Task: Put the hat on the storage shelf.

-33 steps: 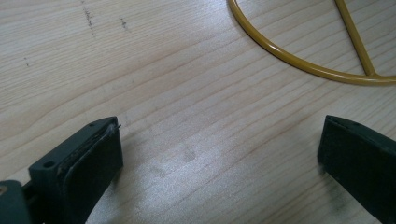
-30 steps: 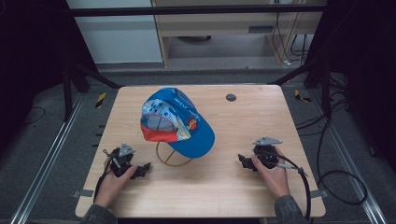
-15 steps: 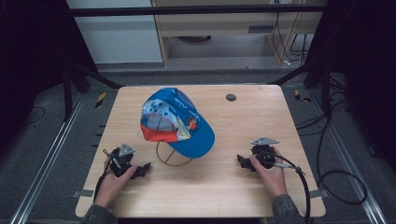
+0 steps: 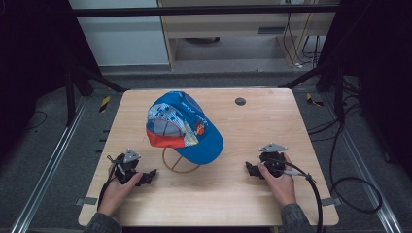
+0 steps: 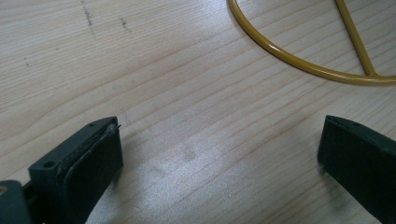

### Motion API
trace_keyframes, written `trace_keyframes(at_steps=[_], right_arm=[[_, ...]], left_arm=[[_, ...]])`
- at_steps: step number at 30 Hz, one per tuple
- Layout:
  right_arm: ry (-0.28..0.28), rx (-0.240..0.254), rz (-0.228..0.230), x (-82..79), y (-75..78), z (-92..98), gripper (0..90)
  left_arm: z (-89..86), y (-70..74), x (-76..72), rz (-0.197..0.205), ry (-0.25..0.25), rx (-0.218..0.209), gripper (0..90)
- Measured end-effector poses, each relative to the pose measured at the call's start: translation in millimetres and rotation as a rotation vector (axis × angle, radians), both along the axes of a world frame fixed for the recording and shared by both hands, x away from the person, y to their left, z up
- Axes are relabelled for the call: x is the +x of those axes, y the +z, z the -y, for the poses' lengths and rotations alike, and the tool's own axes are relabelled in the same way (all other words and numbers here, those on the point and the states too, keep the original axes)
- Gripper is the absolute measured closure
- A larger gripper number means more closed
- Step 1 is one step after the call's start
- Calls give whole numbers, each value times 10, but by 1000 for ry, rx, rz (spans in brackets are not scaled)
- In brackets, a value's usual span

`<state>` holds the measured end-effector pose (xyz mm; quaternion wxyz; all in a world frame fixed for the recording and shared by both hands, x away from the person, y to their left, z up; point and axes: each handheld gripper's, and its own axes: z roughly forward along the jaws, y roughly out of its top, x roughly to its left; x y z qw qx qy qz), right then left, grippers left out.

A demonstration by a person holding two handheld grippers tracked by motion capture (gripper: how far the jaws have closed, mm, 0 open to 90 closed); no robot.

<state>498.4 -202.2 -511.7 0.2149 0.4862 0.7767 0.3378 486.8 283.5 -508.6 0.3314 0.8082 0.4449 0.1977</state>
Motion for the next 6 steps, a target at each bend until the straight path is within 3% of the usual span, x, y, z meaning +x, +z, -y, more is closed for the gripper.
trace_keyframes(at_steps=[6], right_arm=[[5, 3, -1, -45, -1, -34, 69]], left_arm=[[3, -2, 4, 2, 2, -3, 0]])
